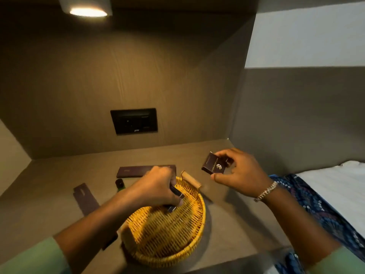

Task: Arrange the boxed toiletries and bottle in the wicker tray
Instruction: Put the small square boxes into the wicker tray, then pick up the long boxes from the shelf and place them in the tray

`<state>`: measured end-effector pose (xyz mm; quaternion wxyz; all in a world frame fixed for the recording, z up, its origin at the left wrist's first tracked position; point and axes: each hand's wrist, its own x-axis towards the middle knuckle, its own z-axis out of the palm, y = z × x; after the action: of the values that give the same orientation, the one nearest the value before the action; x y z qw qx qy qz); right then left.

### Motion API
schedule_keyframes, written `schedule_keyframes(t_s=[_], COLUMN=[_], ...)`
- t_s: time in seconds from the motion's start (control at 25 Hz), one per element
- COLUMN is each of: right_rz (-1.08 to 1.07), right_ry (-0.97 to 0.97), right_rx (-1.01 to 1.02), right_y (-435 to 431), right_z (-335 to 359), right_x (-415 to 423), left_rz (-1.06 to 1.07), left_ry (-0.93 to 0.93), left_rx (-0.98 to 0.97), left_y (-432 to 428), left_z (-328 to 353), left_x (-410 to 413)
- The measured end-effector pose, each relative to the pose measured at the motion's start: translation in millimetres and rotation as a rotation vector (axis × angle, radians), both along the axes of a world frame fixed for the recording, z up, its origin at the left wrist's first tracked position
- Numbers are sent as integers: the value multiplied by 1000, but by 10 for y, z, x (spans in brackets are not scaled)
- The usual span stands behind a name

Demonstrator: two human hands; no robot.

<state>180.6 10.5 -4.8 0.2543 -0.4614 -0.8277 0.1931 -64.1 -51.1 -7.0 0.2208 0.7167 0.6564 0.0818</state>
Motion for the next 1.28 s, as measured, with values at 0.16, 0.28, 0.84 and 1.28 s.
schedule_keyframes(t_s=[0.16,0.28,0.84,1.28], right_rz=[95,45,154,526], right_ry=[-9,-191,-349,-652], right_rx=[-89,-68,-139,-6], right_y=[-791,-1074,-730,782], right_z=[-221,-471,161,-271], right_x=[-260,-509,-682,-2070], left_rz=[-54,-58,283,1075], left_ry=[112,79,-333,-101], left_rx=[2,1,356,47], left_y=[-47,-11,-226,-368], left_z=[-297,-376,-157,-696], left_x=[18,-63,-681,-1493])
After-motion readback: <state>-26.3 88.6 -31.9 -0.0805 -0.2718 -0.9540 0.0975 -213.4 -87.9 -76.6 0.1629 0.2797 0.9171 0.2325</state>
